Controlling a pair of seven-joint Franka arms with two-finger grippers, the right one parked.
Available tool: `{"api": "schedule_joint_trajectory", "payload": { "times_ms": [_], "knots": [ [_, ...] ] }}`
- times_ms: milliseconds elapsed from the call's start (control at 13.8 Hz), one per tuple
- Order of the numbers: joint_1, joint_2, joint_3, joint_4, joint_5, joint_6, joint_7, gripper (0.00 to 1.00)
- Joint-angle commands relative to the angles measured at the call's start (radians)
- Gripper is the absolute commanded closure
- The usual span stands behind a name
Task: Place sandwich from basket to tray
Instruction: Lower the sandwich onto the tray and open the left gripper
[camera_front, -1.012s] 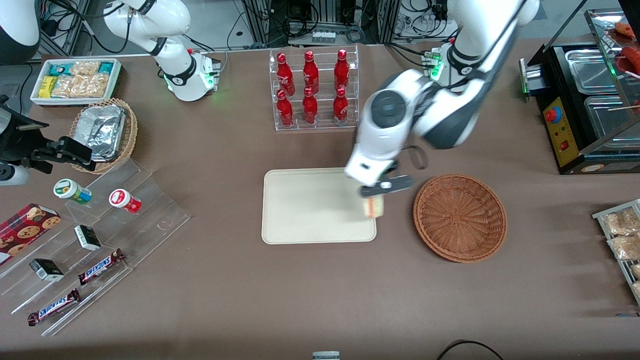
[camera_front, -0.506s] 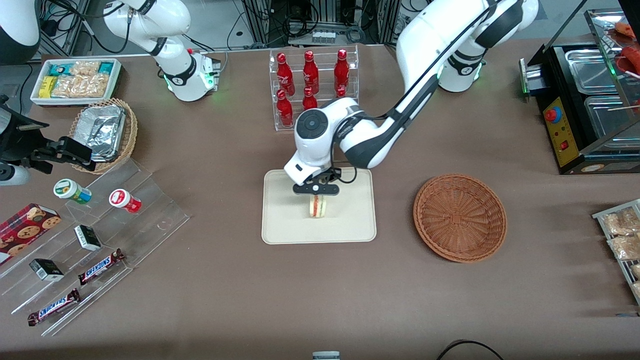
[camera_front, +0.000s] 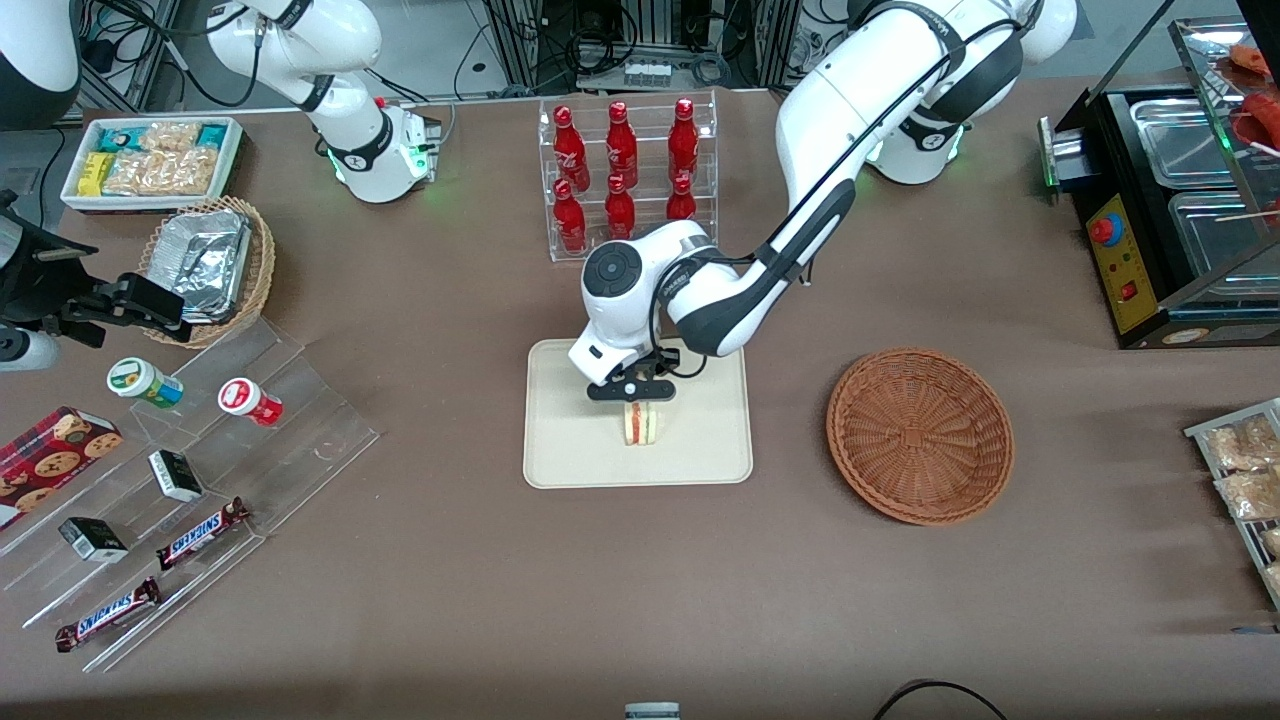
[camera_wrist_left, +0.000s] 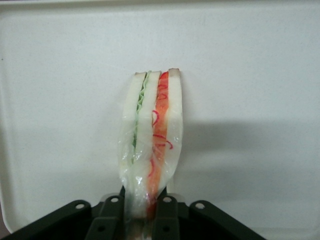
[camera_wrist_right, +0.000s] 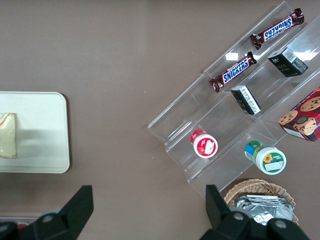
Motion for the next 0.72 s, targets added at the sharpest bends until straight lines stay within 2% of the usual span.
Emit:
{"api": "schedule_joint_trajectory", "payload": {
  "times_ms": [0, 217, 506, 651],
  "knots": [
    [0.012, -0.048, 0.009, 0.023, -0.002, -0.028, -0.026, 0.0],
    [0.06, -0.198, 0.009, 0.023, -0.091, -0.177, -0.028, 0.0],
    [0.201, -0.416, 0.007, 0.012, -0.18, -0.402, -0.006, 0.0],
    [0.273, -0.492, 0.006, -0.012, -0.186, -0.484, 0.009, 0.0]
  ]
}}
